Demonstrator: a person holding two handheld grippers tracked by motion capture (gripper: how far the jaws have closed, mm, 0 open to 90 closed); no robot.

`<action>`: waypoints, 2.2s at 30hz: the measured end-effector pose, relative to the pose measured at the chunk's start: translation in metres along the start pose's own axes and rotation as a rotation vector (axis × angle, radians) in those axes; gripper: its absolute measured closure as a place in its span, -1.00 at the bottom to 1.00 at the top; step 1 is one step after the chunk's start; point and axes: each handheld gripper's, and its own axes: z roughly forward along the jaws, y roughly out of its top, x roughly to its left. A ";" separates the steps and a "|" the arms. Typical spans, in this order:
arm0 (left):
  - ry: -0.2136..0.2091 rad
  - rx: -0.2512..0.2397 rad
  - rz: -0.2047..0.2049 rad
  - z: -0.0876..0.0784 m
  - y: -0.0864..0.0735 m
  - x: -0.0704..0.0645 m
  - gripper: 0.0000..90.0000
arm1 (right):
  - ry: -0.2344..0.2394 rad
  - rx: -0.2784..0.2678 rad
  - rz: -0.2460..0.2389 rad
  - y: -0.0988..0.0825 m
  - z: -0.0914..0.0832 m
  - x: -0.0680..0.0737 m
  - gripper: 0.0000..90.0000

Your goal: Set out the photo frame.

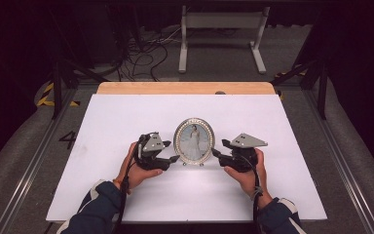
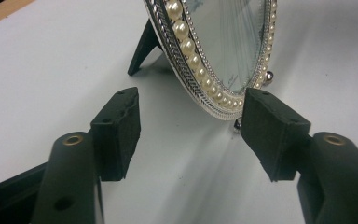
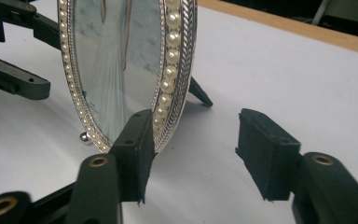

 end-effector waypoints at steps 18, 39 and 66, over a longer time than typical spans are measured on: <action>0.006 0.056 0.035 -0.003 -0.008 -0.004 -0.80 | 0.049 0.083 -0.084 -0.009 0.004 0.005 -0.57; 0.056 0.056 0.049 -0.030 -0.028 -0.002 -0.80 | 0.017 0.096 -0.148 -0.018 -0.015 -0.005 -0.60; 0.117 0.087 0.041 -0.065 -0.063 -0.004 -0.79 | -0.015 0.104 -0.144 -0.044 -0.045 -0.022 -0.60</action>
